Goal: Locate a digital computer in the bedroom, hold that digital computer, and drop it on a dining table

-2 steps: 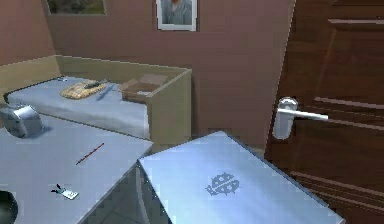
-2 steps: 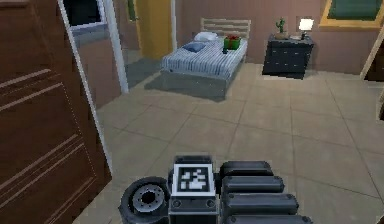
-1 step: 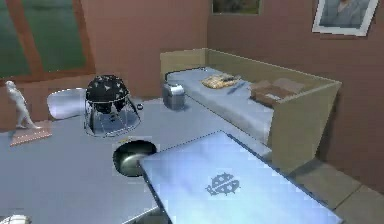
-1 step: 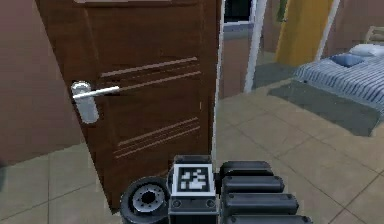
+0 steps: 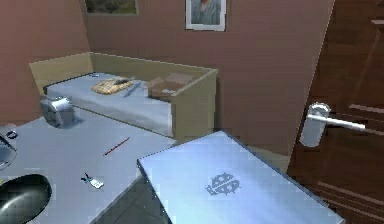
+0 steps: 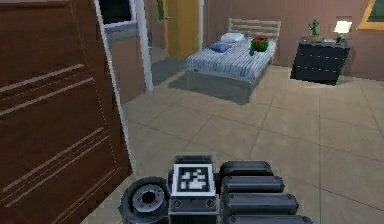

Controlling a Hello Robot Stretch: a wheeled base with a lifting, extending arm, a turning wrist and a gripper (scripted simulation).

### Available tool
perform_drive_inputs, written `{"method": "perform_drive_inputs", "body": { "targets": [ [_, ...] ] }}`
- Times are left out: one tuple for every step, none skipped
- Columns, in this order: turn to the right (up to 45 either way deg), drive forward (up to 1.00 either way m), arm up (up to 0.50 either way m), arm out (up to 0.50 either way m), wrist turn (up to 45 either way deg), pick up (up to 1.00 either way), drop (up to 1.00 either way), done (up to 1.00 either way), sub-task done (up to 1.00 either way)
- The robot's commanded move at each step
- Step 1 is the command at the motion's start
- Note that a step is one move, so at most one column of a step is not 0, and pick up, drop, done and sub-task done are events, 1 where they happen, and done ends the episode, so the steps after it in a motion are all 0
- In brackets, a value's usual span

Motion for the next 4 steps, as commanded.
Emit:
{"method": "perform_drive_inputs", "body": {
  "targets": [
    [-45.0, 0.00, 0.00, 0.00, 0.0, 0.00, 0.00, 0.00, 0.00],
    [-45.0, 0.00, 0.00, 0.00, 0.0, 0.00, 0.00, 0.00, 0.00],
    [-42.0, 0.00, 0.00, 0.00, 0.0, 0.00, 0.00, 0.00, 0.00],
    [0.0, 0.55, 0.00, 0.00, 0.0, 0.00, 0.00, 0.00, 0.00]
  ]
}}
